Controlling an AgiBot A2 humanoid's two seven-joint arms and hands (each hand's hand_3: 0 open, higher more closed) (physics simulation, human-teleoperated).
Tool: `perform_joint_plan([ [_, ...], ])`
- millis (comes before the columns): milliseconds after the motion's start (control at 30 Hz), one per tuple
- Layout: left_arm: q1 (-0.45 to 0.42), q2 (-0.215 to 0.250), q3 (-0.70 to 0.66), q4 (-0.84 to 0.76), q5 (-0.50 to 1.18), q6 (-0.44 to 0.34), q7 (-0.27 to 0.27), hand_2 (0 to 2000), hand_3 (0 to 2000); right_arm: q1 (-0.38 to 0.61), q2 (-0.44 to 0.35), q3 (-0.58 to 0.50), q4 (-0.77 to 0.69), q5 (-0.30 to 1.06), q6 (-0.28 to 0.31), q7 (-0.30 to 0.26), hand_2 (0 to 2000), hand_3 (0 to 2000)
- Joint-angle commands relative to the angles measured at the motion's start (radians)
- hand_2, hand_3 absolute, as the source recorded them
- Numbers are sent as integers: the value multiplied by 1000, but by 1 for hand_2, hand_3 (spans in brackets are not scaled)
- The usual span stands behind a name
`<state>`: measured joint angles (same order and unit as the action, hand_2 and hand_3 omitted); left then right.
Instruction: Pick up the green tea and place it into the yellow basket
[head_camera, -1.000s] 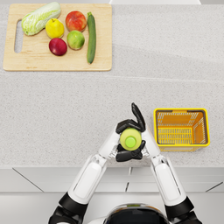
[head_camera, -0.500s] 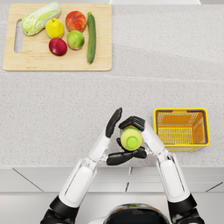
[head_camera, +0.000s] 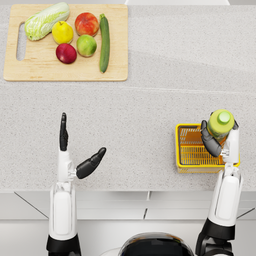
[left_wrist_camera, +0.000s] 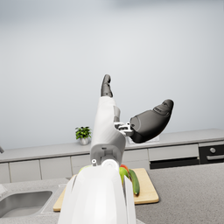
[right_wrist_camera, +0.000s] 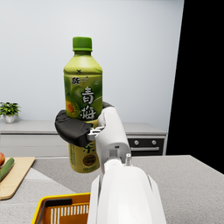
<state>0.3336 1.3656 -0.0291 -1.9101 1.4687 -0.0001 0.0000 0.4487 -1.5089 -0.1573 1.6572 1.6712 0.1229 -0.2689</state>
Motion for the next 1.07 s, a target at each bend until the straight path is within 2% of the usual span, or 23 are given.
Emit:
perform_joint_plan([
  [33,8,1,-12,15,0,0,0,0,0,-19,-2,22,-61,0,19,-23,2000,2000],
  [67,9,2,-7,20,0,0,0,0,0,-24,-2,33,-62,0,27,-39,2000,2000],
  [100,9,3,-7,26,0,0,0,0,0,-27,-2,38,-63,0,14,-49,639,1673],
  [133,9,4,-7,26,0,0,0,0,0,-26,-1,37,-46,0,15,-59,0,1347],
  [200,29,6,-5,42,0,0,0,0,0,-21,0,33,-28,0,4,-70,0,693],
  [233,48,8,5,58,0,0,0,0,0,-15,1,36,-1,0,-27,25,0,367],
  [267,73,10,15,72,0,0,0,0,0,-11,2,42,30,0,-54,94,0,40],
  [300,106,13,20,85,0,0,0,0,0,6,8,52,59,0,-73,144,0,0],
  [367,189,13,9,116,0,0,0,0,0,57,25,59,111,0,-98,205,0,0],
  [433,272,-7,-10,163,0,0,0,0,0,110,47,49,130,0,-110,236,0,0],
  [467,294,0,-34,188,0,0,0,0,0,126,56,39,128,0,-114,245,0,0],
  [567,286,-1,-108,226,0,0,0,0,0,133,57,-34,93,0,-119,260,0,0],
  [667,253,4,-173,252,0,0,0,0,0,108,52,-54,45,-1,-122,266,0,0],
  [733,242,7,-136,234,0,0,0,0,0,95,50,-36,61,-1,-122,267,0,0],
  [1067,219,12,-170,256,-1,0,0,0,0,78,47,-50,30,-1,-123,269,0,0],
])
